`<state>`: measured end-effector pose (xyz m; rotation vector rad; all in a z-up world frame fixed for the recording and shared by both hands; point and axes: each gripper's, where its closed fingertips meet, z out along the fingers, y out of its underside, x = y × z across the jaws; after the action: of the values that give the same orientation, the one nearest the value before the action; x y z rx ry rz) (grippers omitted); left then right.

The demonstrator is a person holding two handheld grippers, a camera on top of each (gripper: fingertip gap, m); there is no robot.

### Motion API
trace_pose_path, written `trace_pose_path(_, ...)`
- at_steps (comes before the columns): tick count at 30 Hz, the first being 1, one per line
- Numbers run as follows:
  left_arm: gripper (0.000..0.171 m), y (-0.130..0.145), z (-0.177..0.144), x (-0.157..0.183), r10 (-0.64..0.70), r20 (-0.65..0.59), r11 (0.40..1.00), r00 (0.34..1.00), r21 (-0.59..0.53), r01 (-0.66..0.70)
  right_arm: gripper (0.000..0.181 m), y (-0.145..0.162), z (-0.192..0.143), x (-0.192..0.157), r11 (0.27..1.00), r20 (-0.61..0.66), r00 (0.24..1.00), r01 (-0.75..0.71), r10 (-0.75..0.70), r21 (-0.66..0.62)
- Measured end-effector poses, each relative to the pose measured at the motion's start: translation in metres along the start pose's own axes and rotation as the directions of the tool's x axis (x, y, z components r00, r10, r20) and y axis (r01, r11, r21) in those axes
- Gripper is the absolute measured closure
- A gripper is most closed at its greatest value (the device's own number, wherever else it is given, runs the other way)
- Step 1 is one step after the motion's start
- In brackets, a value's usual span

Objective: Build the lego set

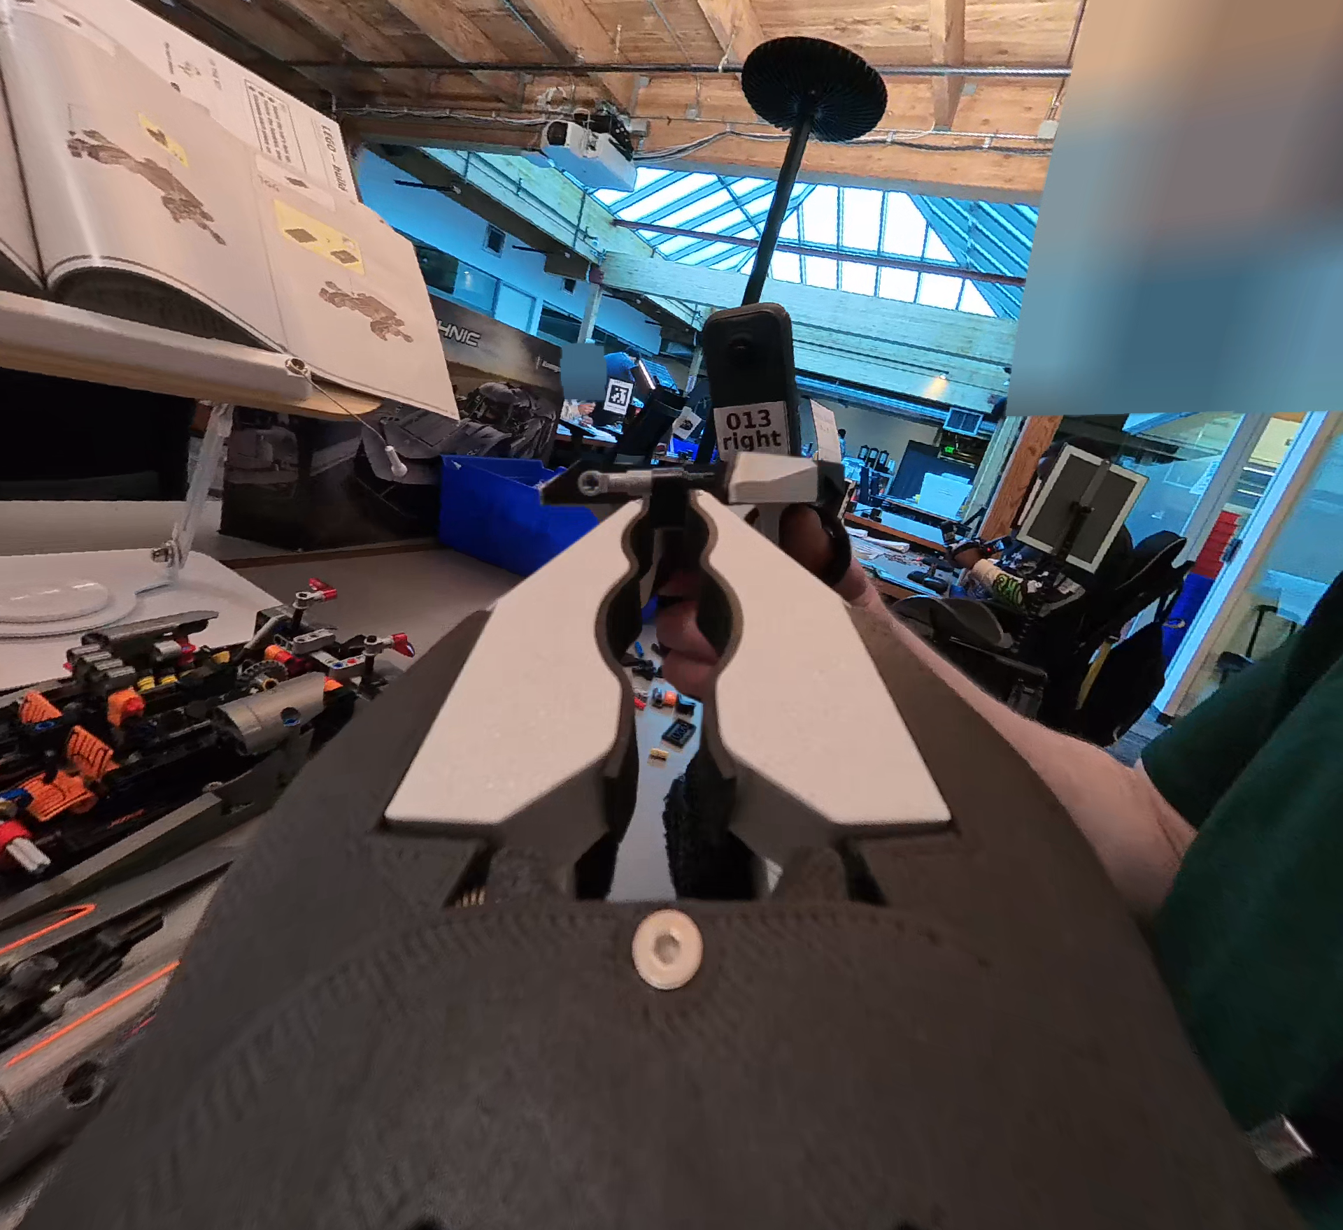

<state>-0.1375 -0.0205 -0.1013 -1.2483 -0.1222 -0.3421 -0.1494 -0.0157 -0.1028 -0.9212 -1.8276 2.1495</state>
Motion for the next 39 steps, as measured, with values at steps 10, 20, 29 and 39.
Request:
trace_pose_path(10,0.165,0.003,0.005,0.008,-0.056,-0.036,0.998,0.998,0.001,0.057,0.137,-0.002,-0.003,-0.005,0.997,0.093,0.994,-0.063,0.058,0.046)
trace_pose_path(20,0.158,-0.002,0.003,0.01,-0.035,-0.029,0.999,0.999,0.0,0.035,0.138,-0.005,-0.008,-0.004,0.99,0.14,0.984,-0.124,0.112,0.074)
trace_pose_path(29,0.15,-0.006,-0.008,0.0,0.013,0.023,1.0,1.0,-0.02,-0.013,0.137,-0.008,-0.013,0.0,0.973,0.186,0.964,-0.21,0.19,0.098)
trace_pose_path(39,0.15,-0.006,-0.009,-0.001,0.039,0.034,0.998,0.999,-0.043,-0.038,0.138,-0.007,-0.014,0.001,0.965,0.206,0.954,-0.241,0.217,0.098)
